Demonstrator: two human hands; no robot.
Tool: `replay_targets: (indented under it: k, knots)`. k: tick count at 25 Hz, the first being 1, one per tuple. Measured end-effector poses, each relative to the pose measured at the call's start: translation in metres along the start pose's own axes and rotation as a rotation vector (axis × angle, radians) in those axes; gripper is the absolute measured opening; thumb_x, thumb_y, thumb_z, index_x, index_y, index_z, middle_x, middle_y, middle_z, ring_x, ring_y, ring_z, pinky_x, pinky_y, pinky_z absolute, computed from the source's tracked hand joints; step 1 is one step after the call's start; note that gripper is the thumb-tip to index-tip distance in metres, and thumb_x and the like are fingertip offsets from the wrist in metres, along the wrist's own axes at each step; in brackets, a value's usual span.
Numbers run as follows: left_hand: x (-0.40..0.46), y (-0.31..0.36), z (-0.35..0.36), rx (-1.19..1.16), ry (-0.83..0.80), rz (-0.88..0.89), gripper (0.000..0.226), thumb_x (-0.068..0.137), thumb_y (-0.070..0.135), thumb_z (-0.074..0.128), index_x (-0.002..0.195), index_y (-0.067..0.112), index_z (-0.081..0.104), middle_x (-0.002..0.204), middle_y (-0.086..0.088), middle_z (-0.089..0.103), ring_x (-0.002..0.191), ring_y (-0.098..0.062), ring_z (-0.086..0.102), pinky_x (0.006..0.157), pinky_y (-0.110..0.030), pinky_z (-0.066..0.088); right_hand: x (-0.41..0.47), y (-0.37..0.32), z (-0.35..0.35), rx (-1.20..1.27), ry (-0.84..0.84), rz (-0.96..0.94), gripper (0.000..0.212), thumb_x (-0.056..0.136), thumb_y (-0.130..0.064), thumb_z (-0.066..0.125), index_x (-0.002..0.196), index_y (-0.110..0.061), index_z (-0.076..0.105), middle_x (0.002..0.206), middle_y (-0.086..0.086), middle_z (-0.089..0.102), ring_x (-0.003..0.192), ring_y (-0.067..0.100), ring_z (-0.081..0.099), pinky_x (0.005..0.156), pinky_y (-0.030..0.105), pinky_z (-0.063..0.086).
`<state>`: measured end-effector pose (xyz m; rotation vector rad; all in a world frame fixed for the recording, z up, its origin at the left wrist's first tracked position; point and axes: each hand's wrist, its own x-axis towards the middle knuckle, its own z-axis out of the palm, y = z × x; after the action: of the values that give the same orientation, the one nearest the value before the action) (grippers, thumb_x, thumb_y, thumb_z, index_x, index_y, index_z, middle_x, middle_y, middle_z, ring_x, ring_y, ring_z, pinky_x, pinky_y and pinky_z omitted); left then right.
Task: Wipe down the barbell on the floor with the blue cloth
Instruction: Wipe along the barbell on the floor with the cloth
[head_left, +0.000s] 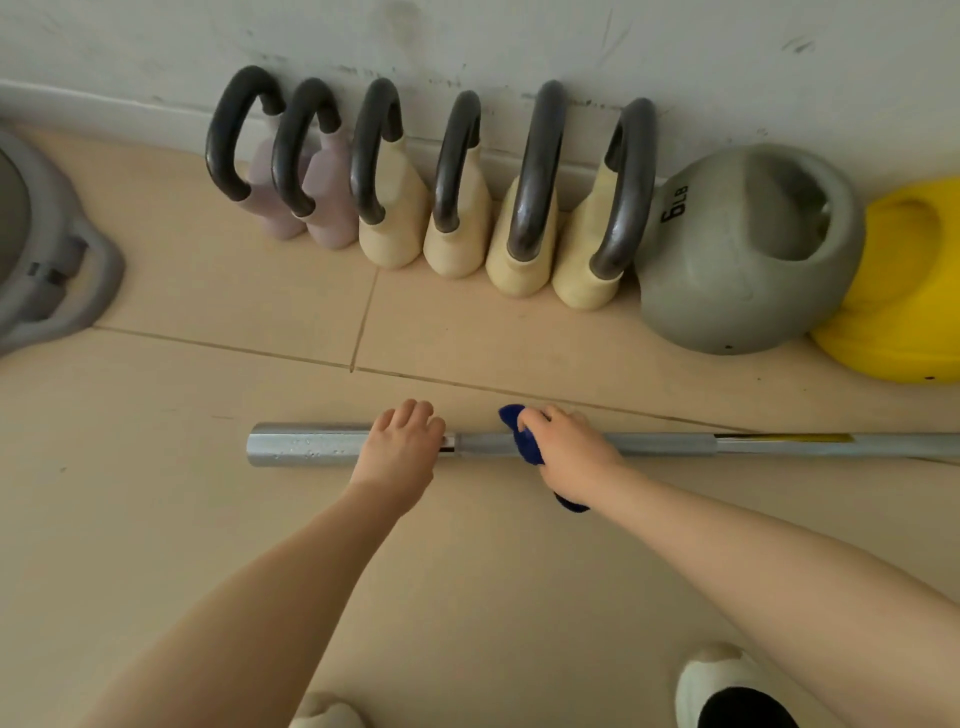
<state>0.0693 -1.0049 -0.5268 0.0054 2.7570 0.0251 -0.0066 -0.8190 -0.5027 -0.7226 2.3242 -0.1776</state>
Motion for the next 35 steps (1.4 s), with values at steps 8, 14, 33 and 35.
replay_targets:
  k: [8, 14, 33, 35]
  knots:
    - [-0.009, -0.011, 0.008, -0.063, 0.118, 0.059, 0.081, 0.02, 0.035, 0.095, 0.093, 0.008, 0.069, 0.094, -0.004, 0.072, 0.097, -0.023, 0.069, 0.079, -0.037, 0.055, 0.006, -0.039, 0.004, -0.115, 0.104, 0.196, 0.039, 0.087, -0.006, 0.046, 0.126, -0.011, 0.039, 0.129, 0.014, 0.049, 0.112, 0.036, 0.047, 0.089, 0.038, 0.04]
    - [-0.009, -0.014, 0.01, -0.175, 0.096, 0.012, 0.082, 0.027, 0.034, 0.094, 0.1, 0.008, 0.067, 0.103, -0.005, 0.07, 0.104, -0.027, 0.066, 0.082, -0.038, 0.054, 0.014, -0.045, 0.014, -0.141, 0.102, -0.168, 0.033, 0.087, -0.006, 0.043, 0.118, -0.016, 0.046, 0.129, 0.006, 0.048, 0.11, 0.032, 0.046, 0.081, 0.037, 0.042]
    - [0.022, -0.024, -0.021, -0.315, -0.098, -0.107, 0.062, 0.082, 0.034, 0.066, 0.135, 0.018, 0.037, 0.133, 0.0, 0.049, 0.13, -0.021, 0.036, 0.102, -0.033, 0.032, 0.033, -0.096, 0.054, -0.021, 0.48, 0.168, 0.033, 0.068, -0.003, 0.069, 0.1, -0.009, 0.061, 0.101, 0.013, 0.065, 0.085, 0.036, 0.057, 0.07, 0.04, 0.049]
    - [0.025, -0.027, -0.024, -0.323, -0.125, -0.123, 0.061, 0.083, 0.034, 0.065, 0.135, 0.018, 0.038, 0.131, -0.002, 0.051, 0.129, -0.021, 0.037, 0.102, -0.033, 0.032, 0.027, -0.08, 0.048, -0.059, 0.439, 0.074, 0.031, 0.075, -0.003, 0.062, 0.105, -0.009, 0.059, 0.112, 0.012, 0.062, 0.093, 0.035, 0.055, 0.074, 0.041, 0.047]
